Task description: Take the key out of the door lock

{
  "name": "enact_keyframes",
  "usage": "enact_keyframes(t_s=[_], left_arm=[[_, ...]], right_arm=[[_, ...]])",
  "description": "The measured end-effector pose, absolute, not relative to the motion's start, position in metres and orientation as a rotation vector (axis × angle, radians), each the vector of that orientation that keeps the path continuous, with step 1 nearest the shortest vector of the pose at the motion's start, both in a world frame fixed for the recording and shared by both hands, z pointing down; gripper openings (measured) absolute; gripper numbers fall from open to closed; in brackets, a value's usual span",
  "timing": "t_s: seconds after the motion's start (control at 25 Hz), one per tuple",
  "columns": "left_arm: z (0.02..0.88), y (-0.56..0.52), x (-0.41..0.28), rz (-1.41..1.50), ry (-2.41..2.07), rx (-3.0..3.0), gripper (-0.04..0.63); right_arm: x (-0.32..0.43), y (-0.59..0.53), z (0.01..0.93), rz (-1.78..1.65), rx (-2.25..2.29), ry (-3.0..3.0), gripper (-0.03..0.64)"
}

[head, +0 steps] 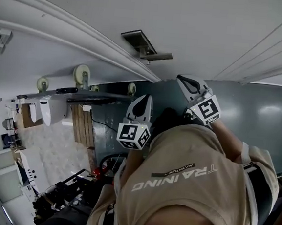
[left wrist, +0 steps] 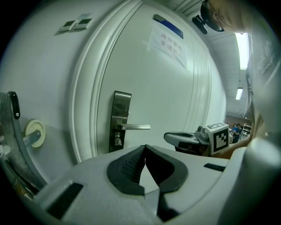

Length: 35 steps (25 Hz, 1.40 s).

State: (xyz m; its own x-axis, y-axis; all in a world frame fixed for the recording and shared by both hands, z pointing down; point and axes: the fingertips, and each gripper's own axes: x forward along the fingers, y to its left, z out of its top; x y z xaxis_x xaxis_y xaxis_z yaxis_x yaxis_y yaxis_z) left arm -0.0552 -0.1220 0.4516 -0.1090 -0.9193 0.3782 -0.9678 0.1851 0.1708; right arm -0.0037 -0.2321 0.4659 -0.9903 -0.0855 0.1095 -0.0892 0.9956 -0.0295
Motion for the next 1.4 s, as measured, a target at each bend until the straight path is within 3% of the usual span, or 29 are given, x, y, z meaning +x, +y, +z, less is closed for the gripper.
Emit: enact_keyframes(t_s=[0.4, 1.16, 1.4], left_arm=[[0.438, -0.151, -0.051, 0.163, -2.064, 1.866, 0.006], [0.423, -0.1, -0.104, 0.198, -1.97, 2.065, 0.006], [0.441, -0.064, -0.124, 0.169, -1.905, 2.036, 0.006]], right_arm=[[0.003, -0.242, 0.483, 0.167, 0.161, -2.98, 0.015], [-0.049, -0.167, 0.463, -0.072, 0.256, -2.905, 0.015], [-0.079, -0.138, 0.454, 0.02, 0.275, -2.939, 0.015]])
